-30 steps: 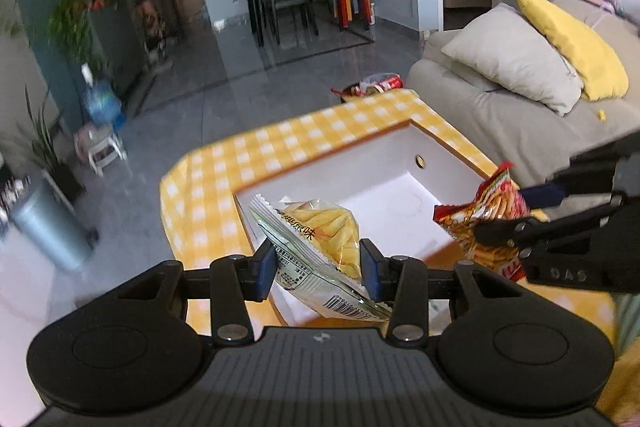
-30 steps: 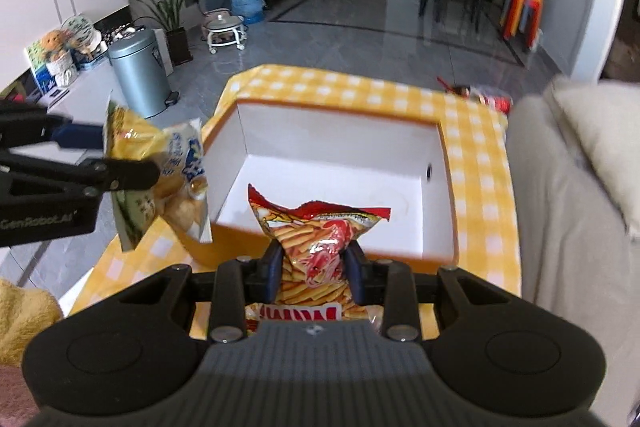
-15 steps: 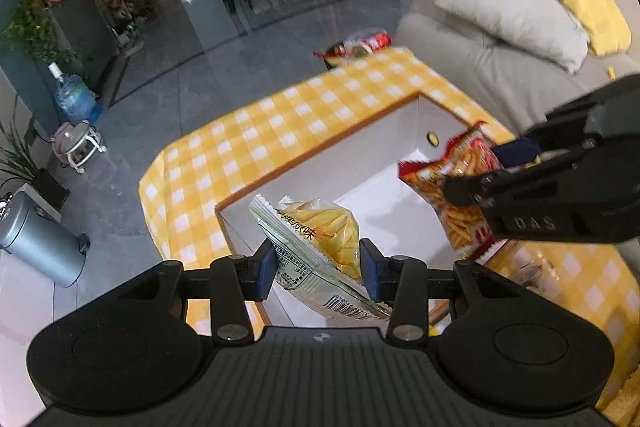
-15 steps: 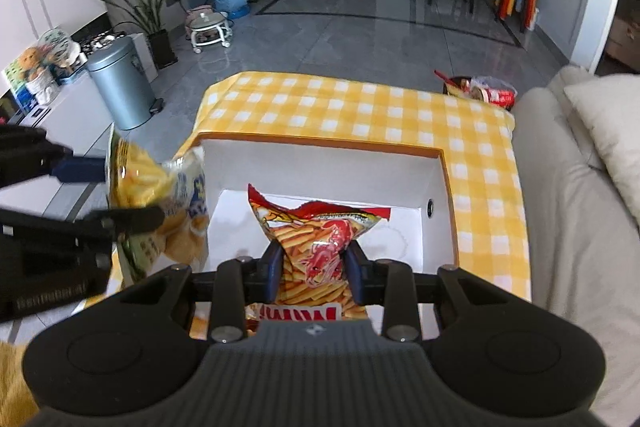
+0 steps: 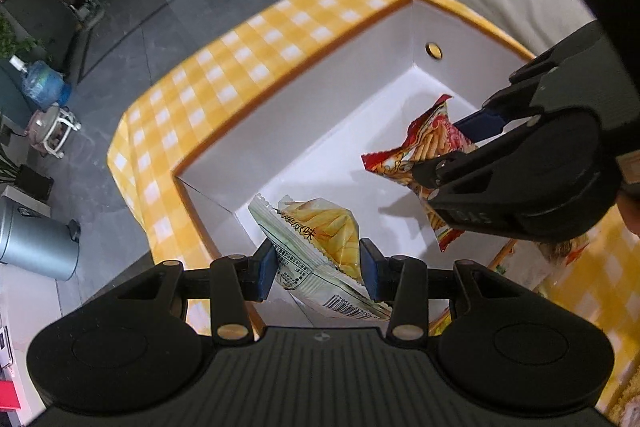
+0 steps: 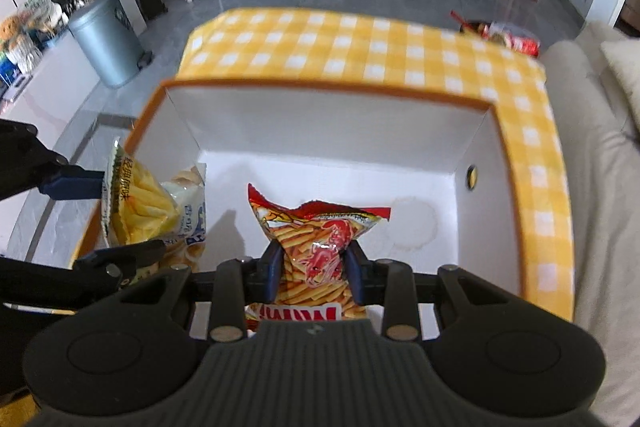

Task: Organize snacks
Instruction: 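Carry both bags into the orange box and release them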

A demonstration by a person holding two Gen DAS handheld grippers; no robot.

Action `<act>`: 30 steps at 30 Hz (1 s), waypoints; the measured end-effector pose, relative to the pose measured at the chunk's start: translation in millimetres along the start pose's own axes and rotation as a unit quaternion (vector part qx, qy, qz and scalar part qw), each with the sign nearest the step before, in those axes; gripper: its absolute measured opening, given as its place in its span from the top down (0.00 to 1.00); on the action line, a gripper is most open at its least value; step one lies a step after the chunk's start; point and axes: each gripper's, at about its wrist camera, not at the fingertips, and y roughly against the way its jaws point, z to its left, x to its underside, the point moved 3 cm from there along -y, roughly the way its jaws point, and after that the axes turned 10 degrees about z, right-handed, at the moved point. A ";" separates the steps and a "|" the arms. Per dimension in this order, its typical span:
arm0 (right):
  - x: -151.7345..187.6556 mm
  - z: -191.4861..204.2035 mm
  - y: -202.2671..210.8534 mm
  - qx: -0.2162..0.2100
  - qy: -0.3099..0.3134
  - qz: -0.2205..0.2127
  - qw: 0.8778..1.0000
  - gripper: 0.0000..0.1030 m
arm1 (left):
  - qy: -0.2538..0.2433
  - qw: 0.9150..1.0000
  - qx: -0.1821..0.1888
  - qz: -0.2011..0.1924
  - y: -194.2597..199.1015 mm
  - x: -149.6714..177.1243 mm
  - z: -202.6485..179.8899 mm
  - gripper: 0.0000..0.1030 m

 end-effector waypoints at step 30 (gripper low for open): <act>7.8 11.3 -54.3 -0.019 -0.010 0.112 0.993 0.55 | 0.027 0.996 0.002 0.087 -42.3 2.5 4.4 0.41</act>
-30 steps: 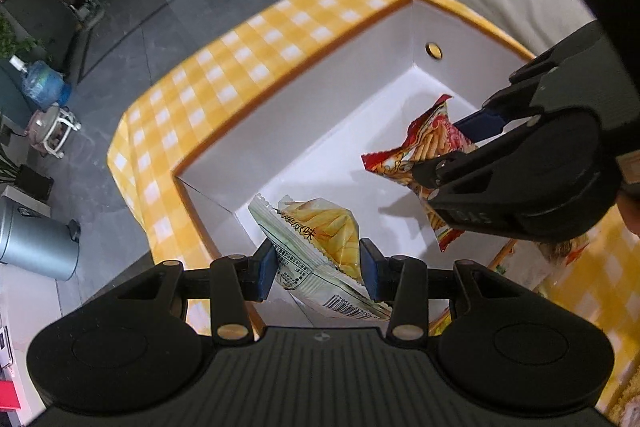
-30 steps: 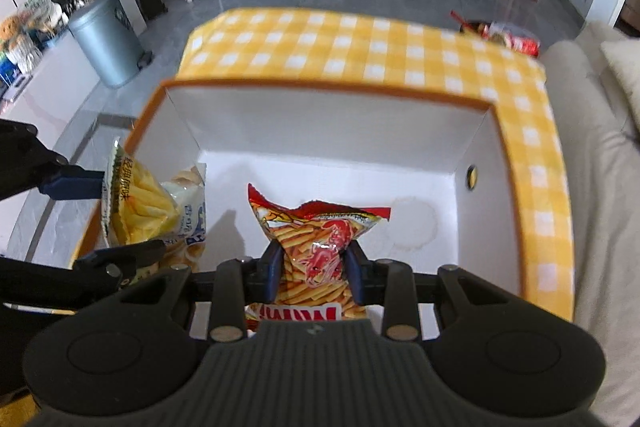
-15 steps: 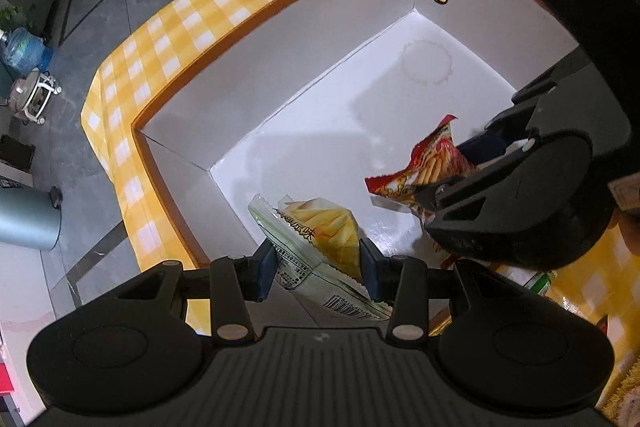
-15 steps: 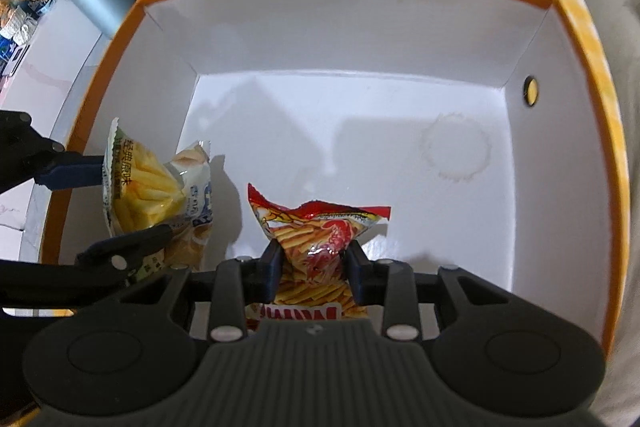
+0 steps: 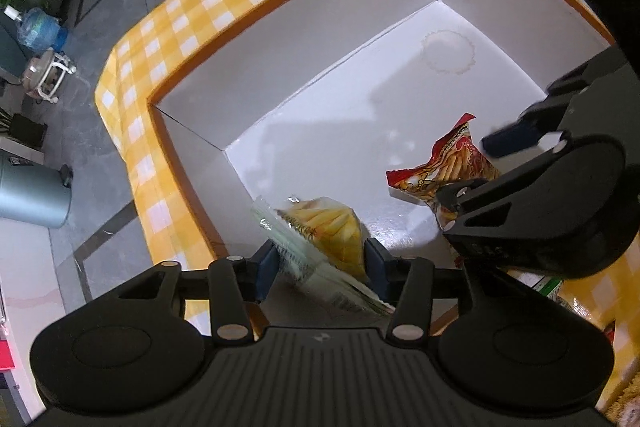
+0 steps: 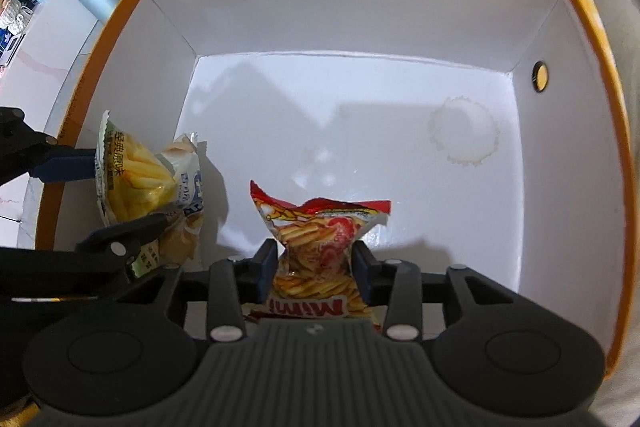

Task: Organize snacks
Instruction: 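Carry both bags into the orange box and release them, then withdraw both tools from the box back toward the snack pile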

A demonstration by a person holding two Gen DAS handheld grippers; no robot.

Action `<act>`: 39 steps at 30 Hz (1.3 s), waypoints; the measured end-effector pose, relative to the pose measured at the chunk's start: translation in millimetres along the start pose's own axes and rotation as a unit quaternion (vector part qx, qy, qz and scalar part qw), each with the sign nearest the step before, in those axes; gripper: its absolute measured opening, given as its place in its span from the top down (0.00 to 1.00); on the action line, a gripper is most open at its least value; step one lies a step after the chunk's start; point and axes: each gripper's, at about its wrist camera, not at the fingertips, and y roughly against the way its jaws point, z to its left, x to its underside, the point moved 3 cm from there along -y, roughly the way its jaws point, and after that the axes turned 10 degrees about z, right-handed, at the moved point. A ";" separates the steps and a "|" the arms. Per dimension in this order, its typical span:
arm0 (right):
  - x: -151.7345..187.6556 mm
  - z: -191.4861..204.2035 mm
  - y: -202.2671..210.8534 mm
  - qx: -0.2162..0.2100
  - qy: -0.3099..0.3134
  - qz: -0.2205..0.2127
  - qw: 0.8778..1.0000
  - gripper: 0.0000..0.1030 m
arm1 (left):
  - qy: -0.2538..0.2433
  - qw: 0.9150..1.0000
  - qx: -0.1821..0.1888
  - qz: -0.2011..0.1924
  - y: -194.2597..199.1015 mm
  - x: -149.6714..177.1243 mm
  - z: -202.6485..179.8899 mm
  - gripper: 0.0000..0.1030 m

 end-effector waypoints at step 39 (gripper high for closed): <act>165.3 23.1 129.6 0.005 -0.021 -0.169 0.985 0.24 | 0.009 0.987 -0.031 -0.157 128.3 133.8 -43.5 0.14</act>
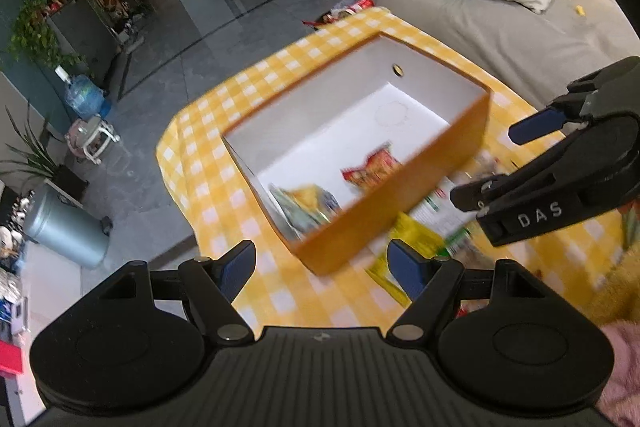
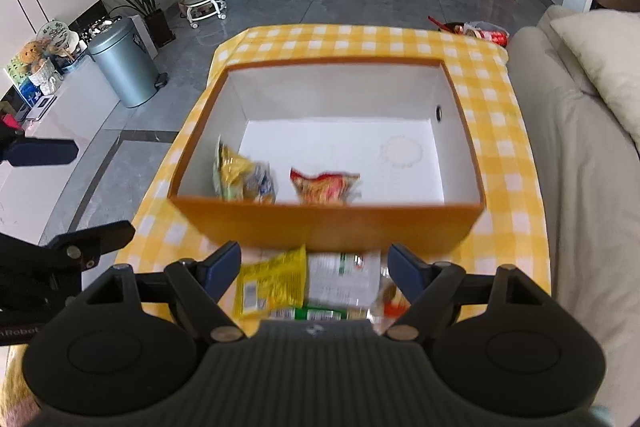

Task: Organize snacks
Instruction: 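Withdraw both tools from the box back toward the snack pile, then grasp the large red snack bag with left tool while right tool grasps a red sausage stick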

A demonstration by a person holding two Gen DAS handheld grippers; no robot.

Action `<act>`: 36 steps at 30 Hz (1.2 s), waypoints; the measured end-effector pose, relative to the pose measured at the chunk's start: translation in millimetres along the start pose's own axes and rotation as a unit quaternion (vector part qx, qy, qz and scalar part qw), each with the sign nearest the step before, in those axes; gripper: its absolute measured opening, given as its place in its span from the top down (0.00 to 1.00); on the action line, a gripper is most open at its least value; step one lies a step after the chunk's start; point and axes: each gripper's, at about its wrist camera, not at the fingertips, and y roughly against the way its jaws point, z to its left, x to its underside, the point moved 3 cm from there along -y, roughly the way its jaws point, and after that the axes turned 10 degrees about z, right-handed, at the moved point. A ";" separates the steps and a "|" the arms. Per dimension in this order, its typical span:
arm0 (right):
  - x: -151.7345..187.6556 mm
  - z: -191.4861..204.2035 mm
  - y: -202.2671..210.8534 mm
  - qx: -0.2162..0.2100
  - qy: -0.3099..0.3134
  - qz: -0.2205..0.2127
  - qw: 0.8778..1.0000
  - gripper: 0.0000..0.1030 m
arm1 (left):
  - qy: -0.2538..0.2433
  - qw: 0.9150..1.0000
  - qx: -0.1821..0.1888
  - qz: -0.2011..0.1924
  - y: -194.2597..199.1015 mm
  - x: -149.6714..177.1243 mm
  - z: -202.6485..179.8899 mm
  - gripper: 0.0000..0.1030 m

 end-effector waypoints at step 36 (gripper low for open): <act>112.7 -15.9 -110.0 -0.034 0.078 0.114 0.990 0.42 | 0.286 0.921 0.153 0.216 -115.9 117.9 -54.9 0.14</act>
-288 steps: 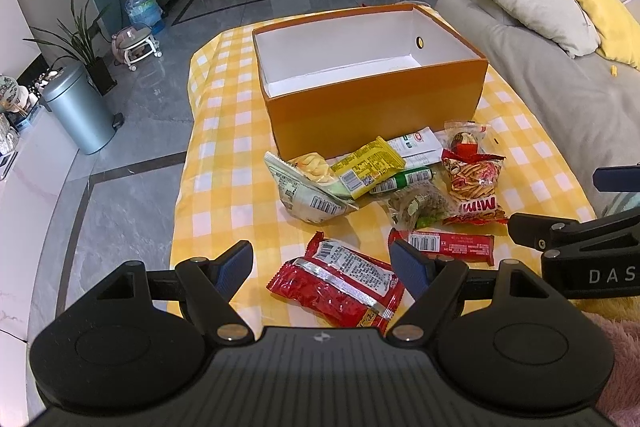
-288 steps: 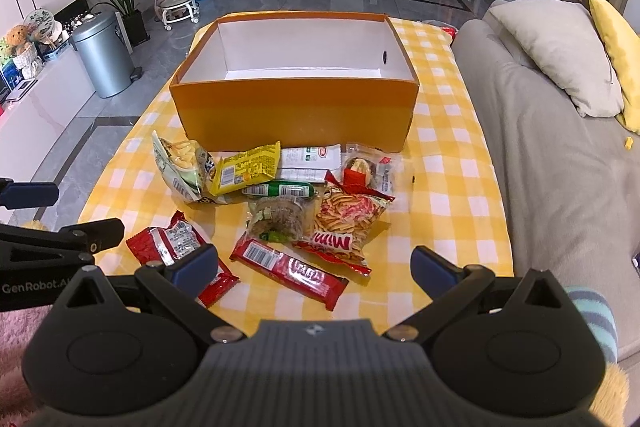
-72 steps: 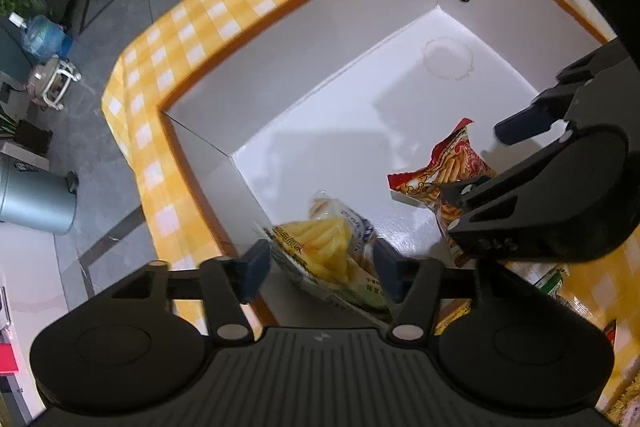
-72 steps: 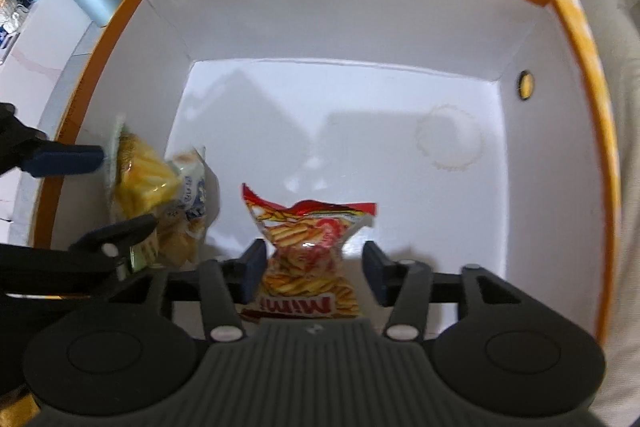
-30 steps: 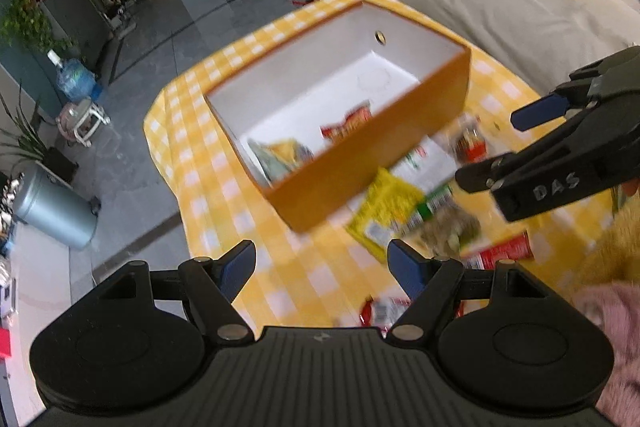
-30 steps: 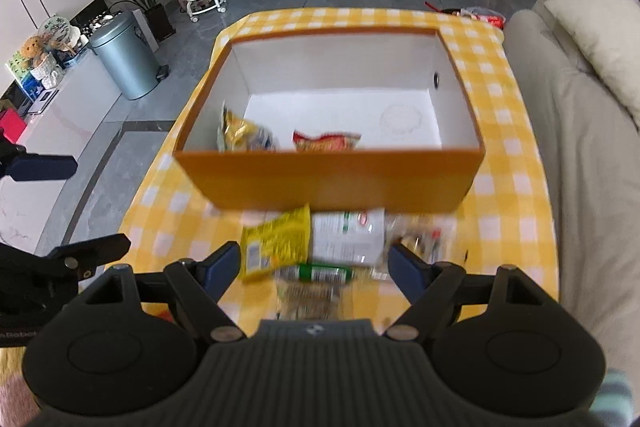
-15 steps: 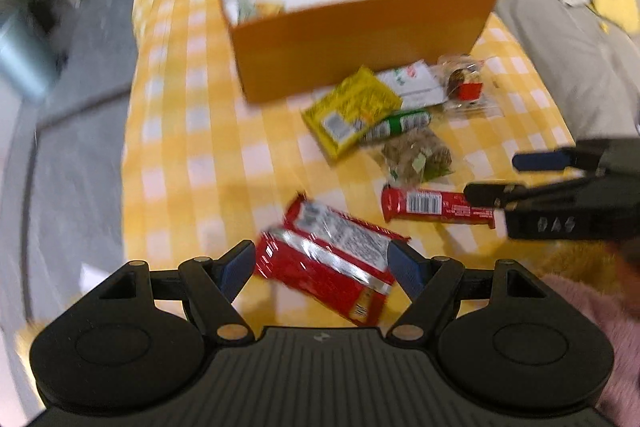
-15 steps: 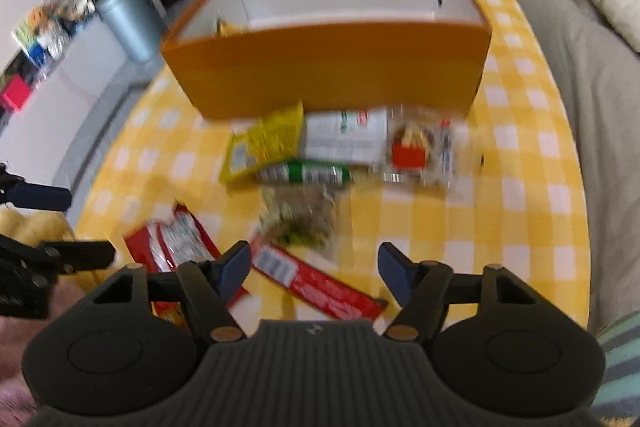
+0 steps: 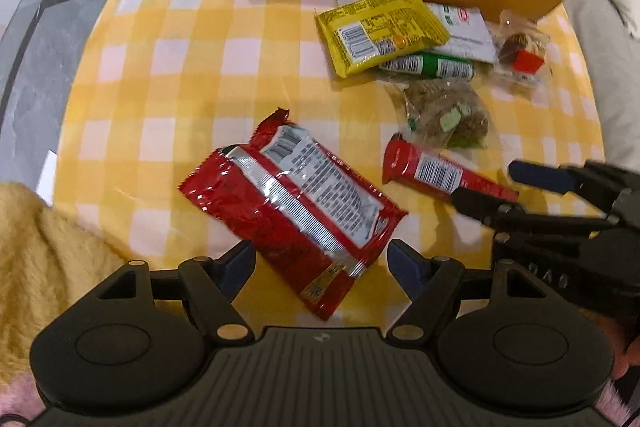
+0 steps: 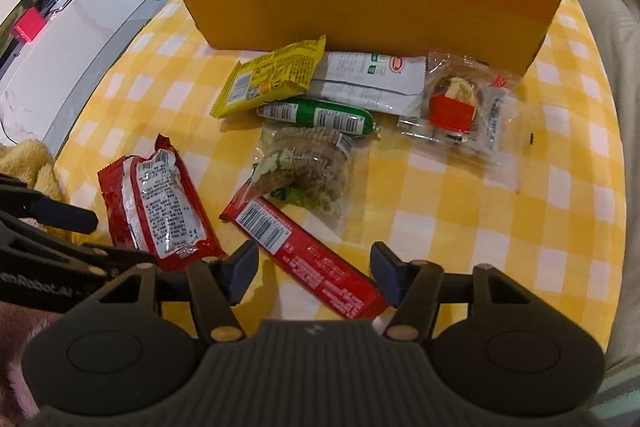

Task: Organize snacks
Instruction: 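Grasp the large red snack bag with left tool while right tool grasps a red sausage stick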

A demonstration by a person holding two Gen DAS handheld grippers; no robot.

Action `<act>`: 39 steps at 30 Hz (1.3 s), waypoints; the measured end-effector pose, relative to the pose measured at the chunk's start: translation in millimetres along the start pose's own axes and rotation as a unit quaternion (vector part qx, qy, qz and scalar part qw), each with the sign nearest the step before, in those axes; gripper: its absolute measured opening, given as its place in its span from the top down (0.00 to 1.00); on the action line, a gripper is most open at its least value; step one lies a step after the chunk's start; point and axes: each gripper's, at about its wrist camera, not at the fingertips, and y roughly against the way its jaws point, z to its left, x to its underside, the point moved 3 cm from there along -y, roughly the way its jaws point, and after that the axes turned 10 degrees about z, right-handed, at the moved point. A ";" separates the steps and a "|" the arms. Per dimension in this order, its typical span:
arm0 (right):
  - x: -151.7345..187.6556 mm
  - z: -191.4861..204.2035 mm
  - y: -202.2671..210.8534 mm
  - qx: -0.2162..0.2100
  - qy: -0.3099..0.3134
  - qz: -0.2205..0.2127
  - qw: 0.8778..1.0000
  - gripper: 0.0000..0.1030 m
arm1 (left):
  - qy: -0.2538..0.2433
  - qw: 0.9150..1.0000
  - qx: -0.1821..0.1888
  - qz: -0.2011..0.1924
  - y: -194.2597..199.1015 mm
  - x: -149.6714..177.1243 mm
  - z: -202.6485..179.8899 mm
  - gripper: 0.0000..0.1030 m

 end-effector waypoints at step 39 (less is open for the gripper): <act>-6.9 22.1 -16.7 -0.040 -0.002 0.003 0.999 0.62 | 0.172 0.983 -0.057 -0.010 -18.1 -28.0 27.1 0.09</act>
